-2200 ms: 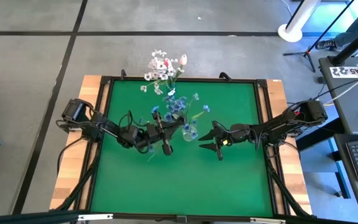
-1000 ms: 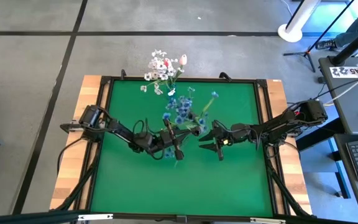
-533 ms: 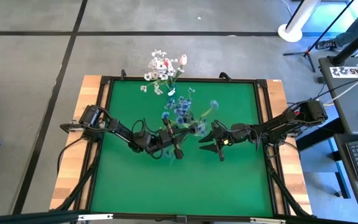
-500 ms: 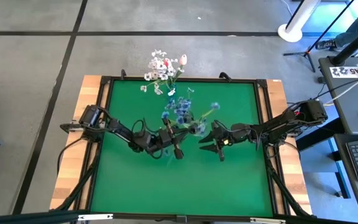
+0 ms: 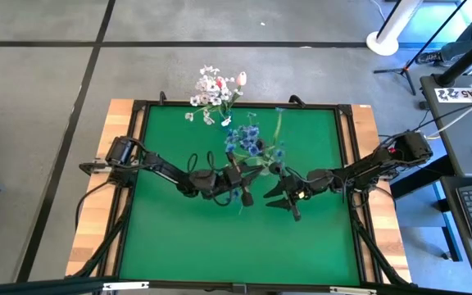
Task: Sort flowers into vase by color
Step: Put the black flower into the transparent vase
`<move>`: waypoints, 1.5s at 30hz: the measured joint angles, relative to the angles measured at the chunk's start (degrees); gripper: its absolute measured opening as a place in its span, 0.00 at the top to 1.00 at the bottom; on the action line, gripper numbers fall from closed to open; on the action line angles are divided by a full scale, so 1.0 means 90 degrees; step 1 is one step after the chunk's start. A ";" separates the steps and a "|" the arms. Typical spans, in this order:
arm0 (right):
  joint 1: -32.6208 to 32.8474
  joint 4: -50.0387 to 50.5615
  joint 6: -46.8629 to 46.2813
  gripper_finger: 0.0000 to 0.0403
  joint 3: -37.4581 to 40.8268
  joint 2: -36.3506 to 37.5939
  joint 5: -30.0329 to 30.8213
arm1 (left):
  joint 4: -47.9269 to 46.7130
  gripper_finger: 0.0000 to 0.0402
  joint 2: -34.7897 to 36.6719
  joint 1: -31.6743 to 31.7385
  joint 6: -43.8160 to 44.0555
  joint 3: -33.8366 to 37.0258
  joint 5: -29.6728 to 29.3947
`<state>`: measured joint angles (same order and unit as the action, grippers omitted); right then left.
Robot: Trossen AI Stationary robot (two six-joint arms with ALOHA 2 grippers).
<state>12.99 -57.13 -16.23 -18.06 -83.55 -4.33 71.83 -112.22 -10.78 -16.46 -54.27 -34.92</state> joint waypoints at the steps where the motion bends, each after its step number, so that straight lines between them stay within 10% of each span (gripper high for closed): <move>1: 0.0049 0.0001 -0.0001 0.64 0.0000 0.0000 0.0059 | -0.0108 1.00 0.0000 0.0006 0.0056 -0.0042 0.0024; 17: 0.0410 -0.0112 -0.0009 0.64 -0.0002 0.0000 0.0149 | -0.0214 0.99 0.0000 0.0132 0.0625 -0.0067 -0.0278; 33: 0.0489 -0.0330 -0.0009 0.64 -0.0005 0.0000 0.0072 | -0.0219 0.64 0.0000 0.0117 0.0830 -0.0067 -0.0413; 45: 0.0486 -0.0315 -0.0021 0.64 -0.0005 0.0000 0.0021 | -0.0255 0.59 0.0114 -0.0205 0.0602 -0.0067 -0.1298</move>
<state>17.37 -59.96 -16.43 -18.11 -83.55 -4.14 69.54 -111.20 -12.62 -11.04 -54.87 -46.61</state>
